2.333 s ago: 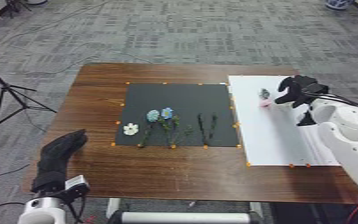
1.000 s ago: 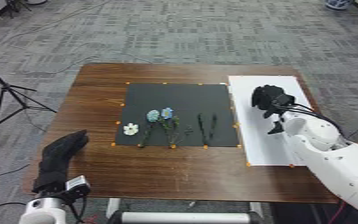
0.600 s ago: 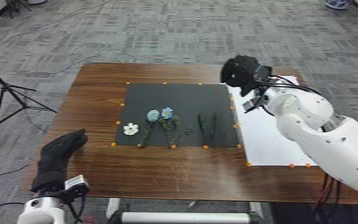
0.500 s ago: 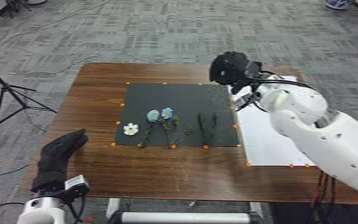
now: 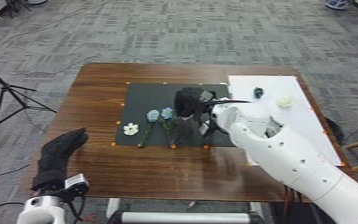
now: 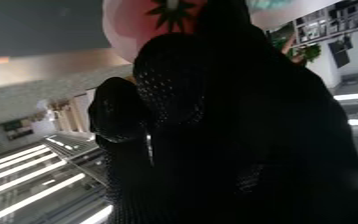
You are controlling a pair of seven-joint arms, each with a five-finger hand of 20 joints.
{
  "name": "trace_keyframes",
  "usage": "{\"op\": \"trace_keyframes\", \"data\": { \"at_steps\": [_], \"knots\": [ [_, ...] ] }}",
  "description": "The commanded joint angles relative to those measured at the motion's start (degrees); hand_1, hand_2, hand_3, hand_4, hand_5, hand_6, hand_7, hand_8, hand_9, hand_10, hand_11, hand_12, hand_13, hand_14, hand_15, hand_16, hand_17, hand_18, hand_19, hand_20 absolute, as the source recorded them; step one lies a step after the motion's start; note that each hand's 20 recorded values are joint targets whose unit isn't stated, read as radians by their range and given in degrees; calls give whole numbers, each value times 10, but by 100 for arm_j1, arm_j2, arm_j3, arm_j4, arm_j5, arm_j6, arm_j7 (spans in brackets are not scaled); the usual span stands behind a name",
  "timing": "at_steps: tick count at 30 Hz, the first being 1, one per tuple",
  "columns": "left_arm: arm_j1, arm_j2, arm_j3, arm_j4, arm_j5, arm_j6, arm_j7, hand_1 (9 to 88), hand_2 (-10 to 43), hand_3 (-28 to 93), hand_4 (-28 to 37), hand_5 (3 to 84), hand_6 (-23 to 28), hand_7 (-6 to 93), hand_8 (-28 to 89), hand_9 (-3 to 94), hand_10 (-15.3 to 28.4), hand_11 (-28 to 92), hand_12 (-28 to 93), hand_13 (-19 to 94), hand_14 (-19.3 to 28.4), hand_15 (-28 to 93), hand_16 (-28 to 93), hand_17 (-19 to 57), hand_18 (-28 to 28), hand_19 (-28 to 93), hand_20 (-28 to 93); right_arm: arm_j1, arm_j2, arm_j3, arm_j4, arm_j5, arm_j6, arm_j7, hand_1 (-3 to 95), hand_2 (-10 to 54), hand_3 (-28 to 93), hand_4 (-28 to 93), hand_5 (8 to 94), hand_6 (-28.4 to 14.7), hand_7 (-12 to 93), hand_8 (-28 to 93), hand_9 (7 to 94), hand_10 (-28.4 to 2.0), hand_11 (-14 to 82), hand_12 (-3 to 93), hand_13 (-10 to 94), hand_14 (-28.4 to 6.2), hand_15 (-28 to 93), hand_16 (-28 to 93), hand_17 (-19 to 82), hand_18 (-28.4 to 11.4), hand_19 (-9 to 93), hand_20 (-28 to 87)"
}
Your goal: Arrange flowers
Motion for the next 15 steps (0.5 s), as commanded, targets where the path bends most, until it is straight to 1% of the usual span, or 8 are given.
{"op": "trace_keyframes", "data": {
  "at_steps": [1,4,5,6,10,11,13,15],
  "knots": [
    [47,-6,-8,-42,2,-100,-70,277,42,699,-260,517,27,183,-95,507,142,223,108,368,164,199,-1,25,132,139,171,14,-225,-4,157,126,376,358,655,-91,565,-149,742,-10,215,87,820,-96,57,353,838,-41,556,355,516,-163,864,573],
    [42,3,10,-39,3,-120,-64,277,42,699,-260,516,27,183,-95,508,142,223,108,369,164,198,-2,25,132,139,172,39,-182,-12,84,151,350,375,629,-89,556,-147,731,-12,212,84,808,-96,54,347,839,-42,555,357,518,-167,866,571],
    [76,2,1,-58,-3,-102,-47,277,42,698,-260,516,27,183,-95,508,142,223,108,368,164,198,-2,25,132,139,172,49,-187,-21,73,120,358,363,616,-92,553,-141,720,-14,210,81,797,-98,52,340,836,-43,556,360,515,-170,869,572],
    [45,13,9,-43,0,-138,-55,277,42,698,-260,516,28,182,-95,508,142,223,109,368,164,198,-2,25,132,139,172,67,-132,-47,24,126,365,380,611,-93,550,-138,713,-18,206,81,788,-101,57,333,834,-44,559,360,513,-171,871,571],
    [91,24,-13,-60,-1,-167,-36,276,39,700,-260,515,28,181,-94,507,142,223,109,367,164,198,-2,25,132,139,171,65,-121,64,-64,137,75,392,558,-95,561,-135,668,-25,192,81,713,-124,145,225,820,-48,570,356,500,-174,875,570],
    [98,27,-20,-60,7,-182,-32,276,38,700,-259,515,27,181,-94,507,141,223,109,368,164,197,-2,25,132,139,171,78,-109,58,-71,142,89,411,520,-95,595,-143,648,-21,193,54,697,-129,152,202,813,-51,574,355,497,-174,875,571],
    [110,19,-18,-65,-2,-186,-29,276,36,701,-259,514,27,181,-94,507,142,222,108,367,164,197,-2,25,132,138,171,60,-132,154,-67,123,-42,373,465,-95,634,-146,618,-20,198,-66,667,-138,145,187,805,-56,579,351,490,-179,876,572],
    [108,8,-27,-59,28,-230,-47,276,35,701,-259,513,27,181,-93,506,141,223,109,367,164,197,-2,24,132,138,171,88,-95,159,-89,158,-29,394,430,-95,635,-144,593,-24,186,-87,649,-145,134,182,802,-60,580,350,485,-186,878,574]
  ]
}}
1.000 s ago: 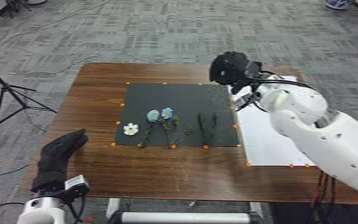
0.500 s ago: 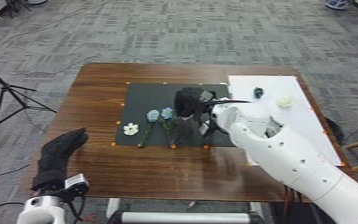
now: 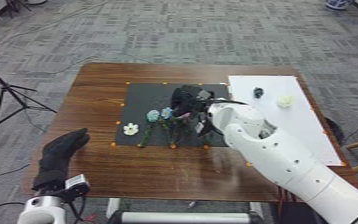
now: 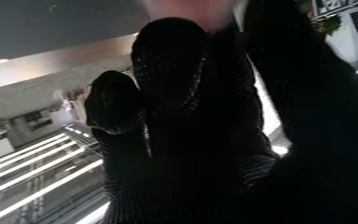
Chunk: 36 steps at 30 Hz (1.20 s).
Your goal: Arrange flowers
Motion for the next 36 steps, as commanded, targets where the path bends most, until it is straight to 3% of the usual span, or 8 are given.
{"op": "trace_keyframes", "data": {
  "at_steps": [1,2,3,6,7,18,23,36],
  "knots": [
    [102,-19,-31,-59,35,-141,-35,276,35,701,-259,513,27,182,-93,506,141,222,108,367,164,196,-2,24,132,138,171,105,51,213,-138,-25,-303,1,418,-95,632,-144,586,-26,182,-86,642,-147,128,181,800,-62,582,349,485,-186,879,573],
    [476,2,-174,-212,-59,-177,172,276,34,701,-260,513,27,181,-94,505,141,222,108,367,163,196,-2,24,132,138,171,68,312,55,-567,131,-243,271,405,-95,633,-142,579,-28,179,-84,638,-148,125,180,799,-64,583,349,482,-189,880,573],
    [137,-27,-30,-69,14,-145,-1,276,34,702,-259,513,27,181,-93,504,141,222,109,366,163,195,-2,24,132,138,171,141,159,253,-258,-51,-353,-11,388,-95,640,-142,574,-28,175,-81,633,-149,122,179,797,-65,585,348,481,-190,880,572],
    [62,-43,19,-25,30,-161,-36,276,32,701,-260,512,26,181,-93,502,141,220,109,365,162,193,-2,24,132,137,171,212,368,495,-412,-265,-314,-132,354,-95,655,-150,553,-29,163,-76,609,-153,106,177,785,-74,587,343,473,-196,882,569],
    [-241,-64,142,80,110,-127,-227,276,32,702,-260,512,26,181,-93,501,140,220,109,365,163,193,-1,24,132,137,171,276,312,740,-159,-508,-252,-414,347,-95,656,-152,546,-28,159,-75,603,-154,103,176,781,-75,587,342,467,-199,881,569],
    [111,-55,-37,-27,42,-83,-99,277,31,699,-258,510,27,180,-93,499,140,218,110,363,162,191,1,23,132,136,172,-352,1880,1779,-293,-1083,27,284,273,-95,672,-179,435,-26,136,-53,502,-159,79,208,680,-117,610,331,408,-225,877,574],
    [128,-105,15,-41,89,-127,-115,277,30,700,-258,509,26,180,-92,498,140,218,110,362,162,191,2,22,132,135,172,-451,1706,2210,428,-1304,-589,578,258,-95,652,-199,403,-35,121,-48,462,-175,62,215,664,-128,617,328,399,-231,872,576],
    [152,-136,-20,-62,141,-248,-160,279,31,696,-257,512,20,181,-93,497,140,217,110,360,161,187,2,22,132,132,171,-946,1542,2514,973,-1541,-414,738,292,-95,653,-209,427,-31,137,-49,521,-162,95,220,694,-116,656,317,421,-225,885,568]
  ]
}}
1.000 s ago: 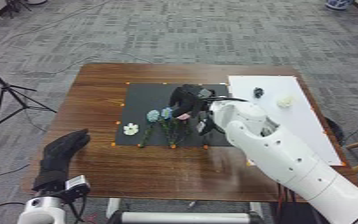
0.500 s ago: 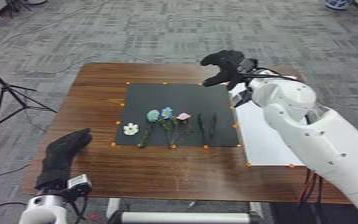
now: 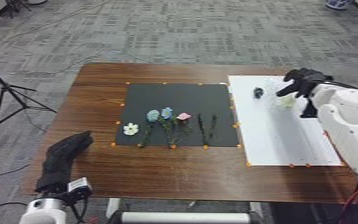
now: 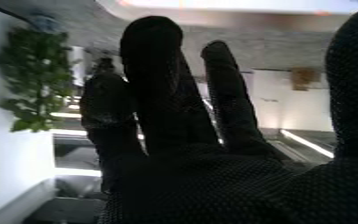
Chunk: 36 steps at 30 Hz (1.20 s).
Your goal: Arrange flowers
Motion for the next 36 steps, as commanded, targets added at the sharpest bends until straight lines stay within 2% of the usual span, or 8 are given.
{"op": "trace_keyframes", "data": {
  "at_steps": [1,5,7,9,11,19,25,36],
  "knots": [
    [77,-84,-31,-51,18,-83,-65,279,31,696,-257,512,20,181,-93,497,140,216,110,360,161,187,2,22,132,132,172,-291,-31,-218,-46,-122,322,126,305,-95,656,-208,442,-28,145,-49,541,-162,113,224,701,-114,660,317,427,-221,888,566],
    [126,-92,-59,-71,15,-81,-66,278,31,697,-257,512,21,179,-93,497,140,217,110,360,161,187,3,22,132,131,172,-345,2,-374,-66,-94,496,276,378,-95,661,-207,519,-21,190,-65,640,-148,212,246,751,-89,680,325,477,-199,920,553],
    [134,-96,-59,-73,21,-103,-73,278,31,698,-257,513,21,178,-92,497,140,216,110,360,161,187,4,22,132,131,172,-364,30,-464,-29,-70,744,314,433,-95,662,-209,574,-11,219,-75,688,-130,247,247,783,-70,679,328,509,-185,929,557],
    [137,-91,-58,-73,14,-101,-82,278,31,697,-258,512,21,179,-92,496,140,217,111,360,161,187,4,21,132,132,172,-393,61,-492,0,-19,946,272,525,-95,604,-206,628,-13,235,52,761,-102,173,361,808,-56,673,336,535,-174,932,566],
    [138,-88,-69,-74,0,-91,-83,278,31,697,-258,512,22,178,-92,496,140,216,111,360,161,187,4,22,132,132,172,-373,125,-586,22,50,1232,239,602,-95,569,-195,714,-13,263,114,843,-84,124,427,837,-44,661,337,561,-168,932,568],
    [169,-32,-153,-85,-41,-100,-58,278,32,697,-258,511,25,177,-91,496,139,216,110,360,162,189,4,21,132,133,172,-259,575,-694,-1059,895,2002,323,638,-95,558,-192,758,-18,265,107,884,-96,122,427,870,-29,642,348,593,-156,932,567],
    [53,-19,-83,-42,-5,-179,-100,278,32,697,-257,511,27,176,-91,497,139,217,110,360,162,189,3,21,132,133,171,22,372,-1149,-1664,1545,1679,142,633,-95,565,-190,765,-17,262,109,887,-97,123,422,876,-24,638,357,599,-155,932,576],
    [25,-23,-86,-34,-12,-174,-115,277,33,697,-257,511,26,179,-91,497,139,217,111,360,162,188,3,21,132,132,171,437,-1002,-2000,-1283,1214,826,-144,626,-95,570,-192,766,-13,258,111,891,-95,119,412,878,-23,634,365,602,-154,932,584]
  ]
}}
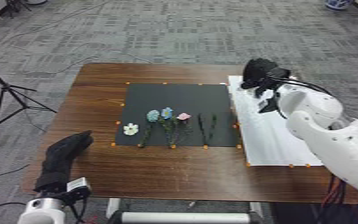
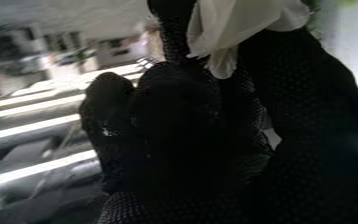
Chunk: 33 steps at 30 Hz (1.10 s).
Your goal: Arrange flowers
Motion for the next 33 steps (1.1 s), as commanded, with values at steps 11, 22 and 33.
{"op": "trace_keyframes", "data": {
  "at_steps": [11,22,33],
  "knots": [
    [26,-56,-47,2,-116,-7,-7,278,33,697,-258,511,22,182,-94,497,139,218,111,360,162,188,3,21,132,132,171,-251,-1607,-357,367,-525,-952,-112,616,-95,579,-200,765,-12,257,112,891,-91,114,408,877,-23,633,369,601,-156,932,589],
    [67,-65,-74,-23,-77,-44,-32,277,32,698,-257,511,21,181,-93,497,139,217,111,361,162,188,3,21,132,134,172,-179,-1472,-282,356,-448,-1042,-99,572,-95,565,-178,730,-8,263,105,846,-98,121,378,849,-33,645,370,580,-158,932,590],
    [-5,-67,-23,-1,-37,-44,-57,277,33,696,-257,511,23,180,-93,498,140,217,111,361,161,187,3,21,132,133,172,-90,-1458,-182,349,-367,-1050,-109,574,-95,573,-166,742,-7,276,112,851,-106,135,368,854,-34,648,362,584,-160,932,592]
  ]
}}
